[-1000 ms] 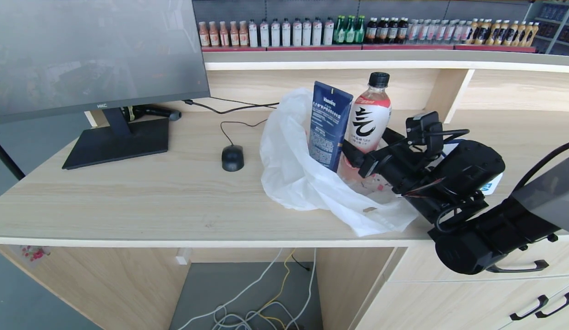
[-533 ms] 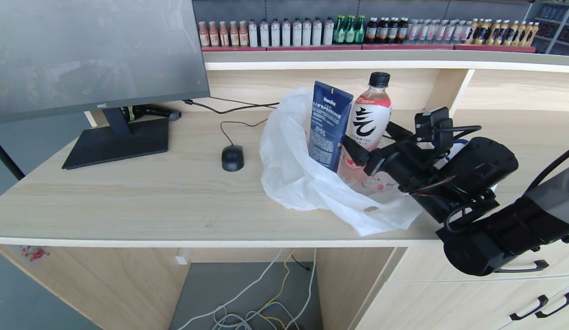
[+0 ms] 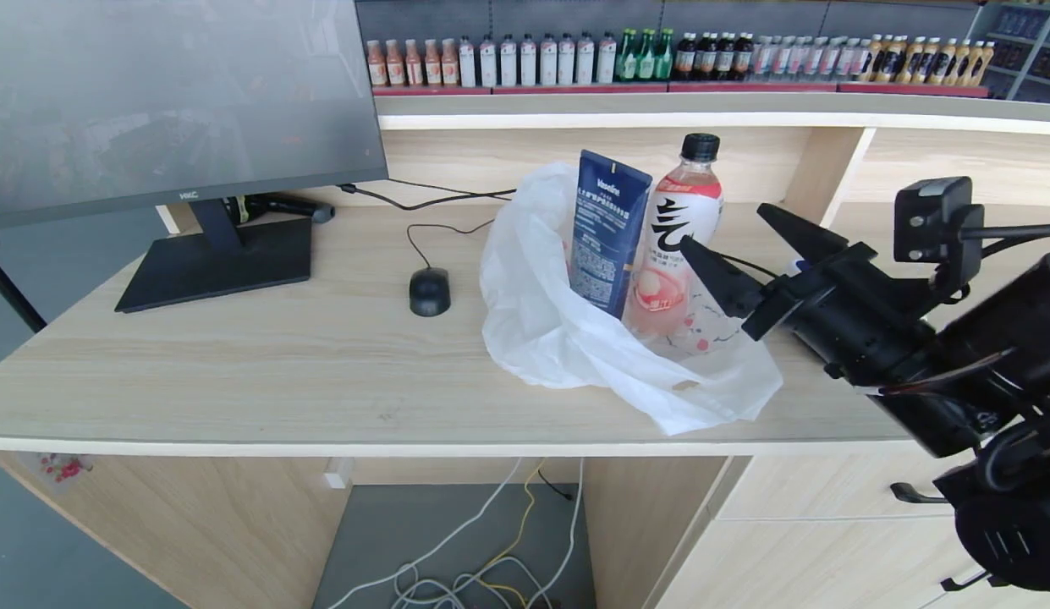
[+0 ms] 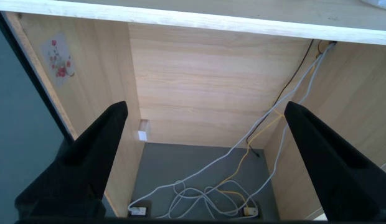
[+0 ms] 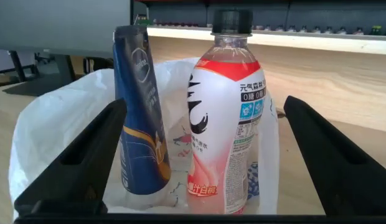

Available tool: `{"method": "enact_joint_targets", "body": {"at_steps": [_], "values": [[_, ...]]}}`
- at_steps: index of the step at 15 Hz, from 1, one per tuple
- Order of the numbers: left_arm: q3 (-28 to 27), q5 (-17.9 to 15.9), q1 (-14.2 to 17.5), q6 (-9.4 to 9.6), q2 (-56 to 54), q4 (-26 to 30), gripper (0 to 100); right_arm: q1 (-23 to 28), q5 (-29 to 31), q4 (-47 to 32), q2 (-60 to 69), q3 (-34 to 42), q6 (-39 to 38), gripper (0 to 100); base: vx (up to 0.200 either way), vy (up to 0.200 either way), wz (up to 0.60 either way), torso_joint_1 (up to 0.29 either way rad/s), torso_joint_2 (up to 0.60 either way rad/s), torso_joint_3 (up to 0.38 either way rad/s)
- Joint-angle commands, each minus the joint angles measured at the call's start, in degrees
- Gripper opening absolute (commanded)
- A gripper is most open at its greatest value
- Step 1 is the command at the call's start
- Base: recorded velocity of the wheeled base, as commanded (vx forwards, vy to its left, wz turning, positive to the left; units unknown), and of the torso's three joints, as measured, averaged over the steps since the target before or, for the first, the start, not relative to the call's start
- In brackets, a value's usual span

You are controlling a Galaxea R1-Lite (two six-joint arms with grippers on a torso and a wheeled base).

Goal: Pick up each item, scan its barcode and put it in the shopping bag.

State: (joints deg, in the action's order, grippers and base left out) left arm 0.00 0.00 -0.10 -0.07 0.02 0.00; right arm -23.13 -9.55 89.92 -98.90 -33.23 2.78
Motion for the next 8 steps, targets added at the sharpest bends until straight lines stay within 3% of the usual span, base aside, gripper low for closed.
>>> {"method": "enact_joint_targets", "body": {"at_steps": [1,4,8], "values": [[0.0,0.0,0.0,-0.01,0.0,0.0,100,-2.6,0.0,0.1,22.5,15.5,-0.2,100,0.000,0.000,0.00,0.000,0.00,0.000],[0.0,0.0,0.0,-0.01,0.0,0.0,100,-3.2,0.1,-0.8,42.8,30.1,-3.2,100,0.000,0.000,0.00,0.000,0.00,0.000],[0.0,0.0,0.0,-0.01,0.0,0.0,100,-4.2,5.6,-12.2,58.8,33.2,-2.7,100,0.000,0.000,0.00,0.000,0.00,0.000]]}}
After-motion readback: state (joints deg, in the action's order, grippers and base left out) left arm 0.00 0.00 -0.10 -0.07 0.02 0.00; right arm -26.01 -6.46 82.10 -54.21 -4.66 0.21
